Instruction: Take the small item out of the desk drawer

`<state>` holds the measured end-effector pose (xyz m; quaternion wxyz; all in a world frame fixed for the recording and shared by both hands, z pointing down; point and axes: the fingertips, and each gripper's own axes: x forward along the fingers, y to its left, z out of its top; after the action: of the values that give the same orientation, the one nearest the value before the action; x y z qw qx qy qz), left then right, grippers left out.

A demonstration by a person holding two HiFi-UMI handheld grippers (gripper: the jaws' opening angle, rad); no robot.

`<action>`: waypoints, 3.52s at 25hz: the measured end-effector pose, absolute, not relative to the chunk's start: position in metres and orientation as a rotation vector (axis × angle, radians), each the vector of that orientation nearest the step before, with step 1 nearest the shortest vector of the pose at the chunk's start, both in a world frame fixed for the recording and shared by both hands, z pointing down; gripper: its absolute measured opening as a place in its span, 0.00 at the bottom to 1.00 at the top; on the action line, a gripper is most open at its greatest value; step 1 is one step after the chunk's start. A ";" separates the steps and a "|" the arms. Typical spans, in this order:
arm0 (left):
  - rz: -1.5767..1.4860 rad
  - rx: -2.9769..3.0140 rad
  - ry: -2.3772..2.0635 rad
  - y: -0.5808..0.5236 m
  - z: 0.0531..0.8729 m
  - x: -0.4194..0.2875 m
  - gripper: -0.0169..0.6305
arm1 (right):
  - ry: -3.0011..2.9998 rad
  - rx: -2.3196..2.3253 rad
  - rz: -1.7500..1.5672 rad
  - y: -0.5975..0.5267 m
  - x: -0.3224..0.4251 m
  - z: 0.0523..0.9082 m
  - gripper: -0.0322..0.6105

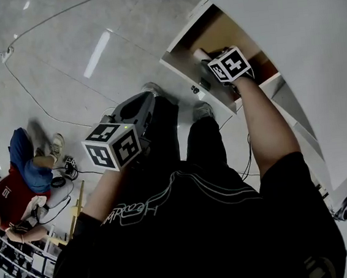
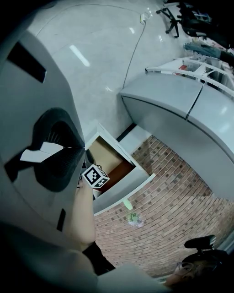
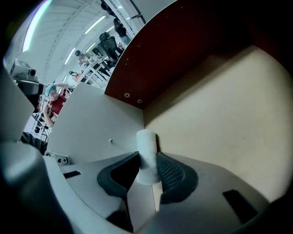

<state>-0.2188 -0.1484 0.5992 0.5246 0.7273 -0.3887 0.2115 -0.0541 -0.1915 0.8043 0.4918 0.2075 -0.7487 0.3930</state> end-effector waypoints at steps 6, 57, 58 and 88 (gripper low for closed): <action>0.479 1.732 -0.934 -0.144 0.594 -0.212 0.06 | -1.795 0.520 0.937 -0.190 -0.052 0.802 0.26; 0.099 2.409 -1.102 -0.025 0.202 -0.020 0.06 | -2.845 0.696 0.597 -0.038 0.056 0.220 0.26; 0.069 2.425 -1.110 -0.023 0.195 -0.017 0.06 | -2.860 0.703 0.575 -0.037 0.060 0.214 0.26; 0.085 2.468 -1.089 -0.021 0.188 0.020 0.06 | -2.899 0.760 0.577 -0.028 0.089 0.209 0.26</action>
<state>0.0197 -0.0212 0.1878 0.2196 0.8921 -0.3937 0.0306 0.0895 -0.0278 0.2088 0.0446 0.2487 -0.9489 0.1888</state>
